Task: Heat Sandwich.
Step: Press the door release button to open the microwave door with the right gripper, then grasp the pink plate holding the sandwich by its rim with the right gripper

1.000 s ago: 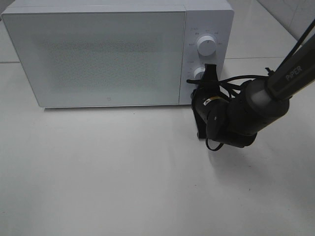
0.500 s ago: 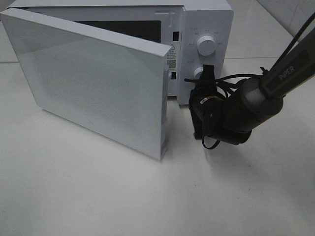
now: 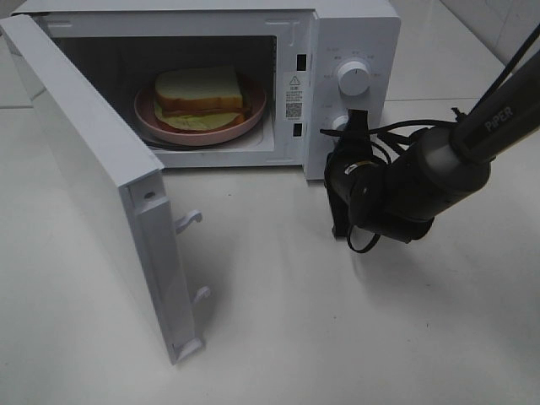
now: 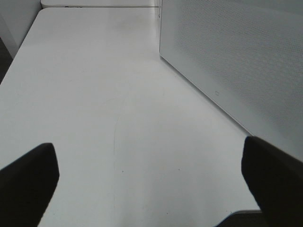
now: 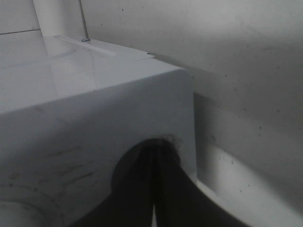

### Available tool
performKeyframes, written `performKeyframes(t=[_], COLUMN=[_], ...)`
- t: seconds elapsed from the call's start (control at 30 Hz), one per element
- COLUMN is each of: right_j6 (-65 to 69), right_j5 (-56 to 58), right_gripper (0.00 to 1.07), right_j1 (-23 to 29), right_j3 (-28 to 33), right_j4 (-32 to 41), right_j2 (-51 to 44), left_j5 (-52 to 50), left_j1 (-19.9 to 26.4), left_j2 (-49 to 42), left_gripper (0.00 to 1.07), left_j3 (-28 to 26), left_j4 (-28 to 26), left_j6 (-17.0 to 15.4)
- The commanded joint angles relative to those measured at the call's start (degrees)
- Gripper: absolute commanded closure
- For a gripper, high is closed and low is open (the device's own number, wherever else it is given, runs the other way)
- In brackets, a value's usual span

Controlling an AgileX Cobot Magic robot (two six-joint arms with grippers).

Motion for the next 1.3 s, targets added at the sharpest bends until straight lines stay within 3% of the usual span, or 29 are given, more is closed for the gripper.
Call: performKeyframes(t=[0.03,0.77,0.9,1.07,1.3], right_j6=[-0.6,-4.2,-10.1,-17.2,-37.7], right_j5=[-4.2,6.1,11.5,20.8,32.9], right_gripper=[1.07,1.06,1.04,1.04,1.03], right_j1=[-1.1,1.0,1.0,1.0,0.9], right_j3=[-2.1,8.7,10.6,11.3,11.2], right_j4=[-4.1,-6.0,-6.5,-13.8,-18.5], right_j2=[-1.4,-11.6,-15.5,-20.6,-26.5], left_j5=[-0.6,-0.6,-0.6,-0.6,-0.6], left_j1=[-0.3,-0.3,-0.3,-0.3,-0.3], left_j2=[-0.9,-0.9,-0.9,-0.9,-0.9], left_gripper=[0.09,0.09,0.09,0.09,0.09], left_j3=[-0.1,-0.1,-0.1,-0.1,-0.1], left_j4=[-0.3,-0.3,-0.3,-0.3,-0.3], left_j6=[-0.1,-0.1,-0.1,-0.1,-0.1])
